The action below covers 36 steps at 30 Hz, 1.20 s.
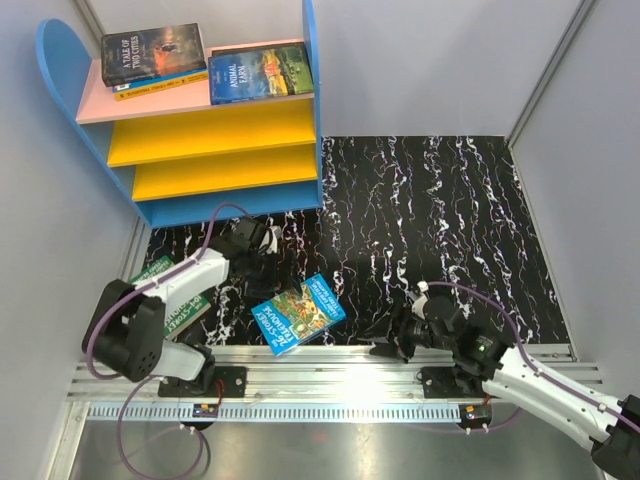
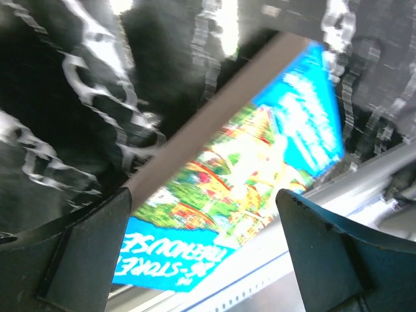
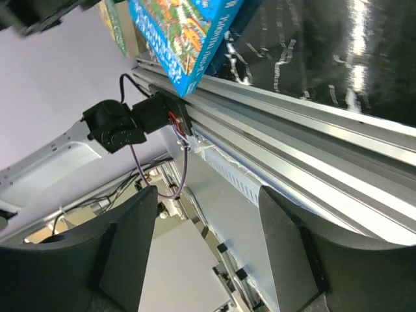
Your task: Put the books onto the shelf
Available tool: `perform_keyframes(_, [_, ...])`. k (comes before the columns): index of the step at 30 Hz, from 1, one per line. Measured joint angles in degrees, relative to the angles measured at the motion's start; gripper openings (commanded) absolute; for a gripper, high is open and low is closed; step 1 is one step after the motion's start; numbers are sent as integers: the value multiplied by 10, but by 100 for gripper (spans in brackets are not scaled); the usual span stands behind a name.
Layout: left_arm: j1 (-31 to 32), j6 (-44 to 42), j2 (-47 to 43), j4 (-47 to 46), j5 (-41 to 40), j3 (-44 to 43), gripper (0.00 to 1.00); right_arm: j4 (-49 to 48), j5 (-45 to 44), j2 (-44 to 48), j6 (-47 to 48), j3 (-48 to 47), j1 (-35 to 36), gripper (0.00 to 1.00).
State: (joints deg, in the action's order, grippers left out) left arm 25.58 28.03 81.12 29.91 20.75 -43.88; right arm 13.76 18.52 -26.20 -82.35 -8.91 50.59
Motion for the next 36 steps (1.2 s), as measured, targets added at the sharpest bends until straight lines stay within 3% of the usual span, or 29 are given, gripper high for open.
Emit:
perform_keyframes(5, [31, 12, -56, 19, 17, 0, 96, 32, -12, 8, -18, 15, 0, 71])
perform_keyframes(13, [55, 26, -95, 49, 35, 0, 93, 12, -15, -83, -17, 15, 0, 71])
perform_keyframes(18, [65, 31, -100, 36, 68, 19, 83, 6, -15, -103, -14, 14, 0, 70])
perform_keyframes(21, [72, 36, -100, 25, 90, 37, 77, 9, -15, -89, -14, 14, 0, 70])
perform_keyframes(28, [90, 53, -96, -30, 141, 78, 51, 42, -21, 1, -22, 15, 0, 70])
perform_keyframes(36, [114, 106, -70, -137, 177, 123, 47, 95, -31, 72, -35, 16, 0, 70])
